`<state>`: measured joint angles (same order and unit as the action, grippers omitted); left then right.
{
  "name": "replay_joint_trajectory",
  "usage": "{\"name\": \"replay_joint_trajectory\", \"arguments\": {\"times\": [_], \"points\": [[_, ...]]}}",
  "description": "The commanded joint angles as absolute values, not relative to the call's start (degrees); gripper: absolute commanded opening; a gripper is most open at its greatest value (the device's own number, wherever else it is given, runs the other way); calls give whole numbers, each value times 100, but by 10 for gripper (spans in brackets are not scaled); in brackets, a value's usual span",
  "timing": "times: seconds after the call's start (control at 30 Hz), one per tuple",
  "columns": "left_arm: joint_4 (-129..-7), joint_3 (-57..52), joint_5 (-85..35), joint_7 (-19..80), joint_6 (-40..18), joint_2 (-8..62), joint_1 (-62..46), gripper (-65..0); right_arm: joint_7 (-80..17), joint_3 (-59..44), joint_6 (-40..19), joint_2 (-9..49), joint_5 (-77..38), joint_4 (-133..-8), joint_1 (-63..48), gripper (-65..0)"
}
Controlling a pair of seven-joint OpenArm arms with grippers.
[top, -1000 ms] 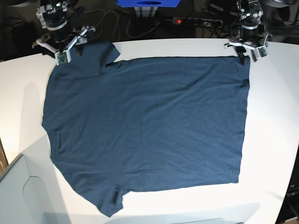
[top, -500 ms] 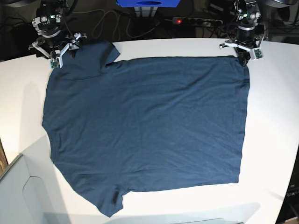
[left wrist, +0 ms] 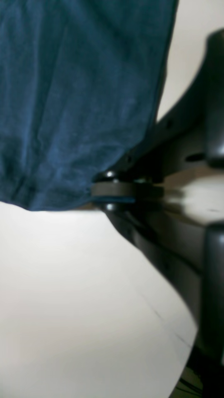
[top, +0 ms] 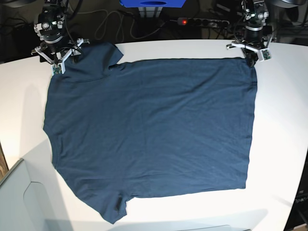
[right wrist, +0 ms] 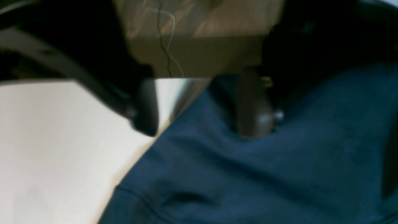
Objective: Fold the T-shirt properly
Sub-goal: 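Lift the shoulder edge with both grippers and pull it toward the hem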
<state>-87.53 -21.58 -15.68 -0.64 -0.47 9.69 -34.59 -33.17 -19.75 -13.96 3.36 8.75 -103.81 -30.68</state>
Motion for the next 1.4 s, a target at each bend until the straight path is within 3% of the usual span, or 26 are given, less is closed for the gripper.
{"name": "replay_joint_trajectory", "arguments": {"times": [0.0,0.1,0.23,0.3,1.0,1.37], "points": [[-8813,-2185,-1543,40,-13,1015,-3530,-650,-3398,-2009,-1727,374,919,-10352,-3090,-369],[-8813,-2193,-1543,40,-13,1024,-3530,-650,-3512,-2308,-2097,338,919,-10114,-3037,-454],[-8813,-2193,-1543,40,-13,1024,-3530,-650,-3565,-2413,-2114,365,910,-9965,-2958,-565],[-8813,-2193,-1543,40,-13,1024,-3530,-650,-3565,-2422,-2114,365,927,-9982,-2958,-650],[-10044,-2527,-1508,40,-4,989,-3899,-650,-3547,-2431,-2114,330,901,-11987,-3169,-648],[-10009,-2475,-1499,48,-4,1015,-3275,-650,-3662,-2396,-2123,365,901,-11864,-1965,-648]]}}
